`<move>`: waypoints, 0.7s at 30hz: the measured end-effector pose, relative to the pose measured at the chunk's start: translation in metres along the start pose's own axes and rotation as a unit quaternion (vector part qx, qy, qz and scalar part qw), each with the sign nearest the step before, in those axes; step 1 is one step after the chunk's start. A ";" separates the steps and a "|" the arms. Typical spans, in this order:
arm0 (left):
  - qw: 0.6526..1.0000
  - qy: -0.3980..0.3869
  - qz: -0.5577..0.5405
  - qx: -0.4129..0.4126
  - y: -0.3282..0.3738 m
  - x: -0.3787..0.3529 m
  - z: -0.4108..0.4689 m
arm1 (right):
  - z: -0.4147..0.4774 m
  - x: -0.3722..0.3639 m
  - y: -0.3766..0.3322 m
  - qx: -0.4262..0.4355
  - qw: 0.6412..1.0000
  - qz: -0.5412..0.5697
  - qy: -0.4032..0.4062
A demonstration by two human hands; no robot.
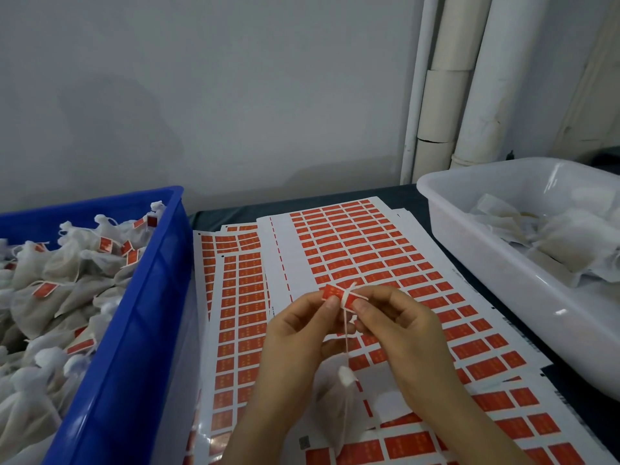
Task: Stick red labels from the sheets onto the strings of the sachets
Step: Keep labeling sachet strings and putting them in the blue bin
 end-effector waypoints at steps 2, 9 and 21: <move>1.000 0.002 -0.002 0.009 -0.001 -0.001 0.000 | 0.000 -0.002 -0.004 0.011 1.000 -0.004 -0.011; 1.000 0.015 0.008 0.008 -0.001 0.003 0.000 | 0.000 -0.004 -0.009 0.050 0.997 -0.046 -0.024; 1.000 0.009 0.014 0.019 0.000 0.002 -0.004 | 0.000 -0.003 -0.015 0.088 0.991 -0.101 -0.028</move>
Point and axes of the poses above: each hand's wrist, its own z-axis towards the middle knuckle, its own x-axis out of the back of the hand, y = z × x, the point moved 9 cm from there along z, towards the middle knuckle, and after that the axes turned 10 degrees about x, right-handed, at the moved point
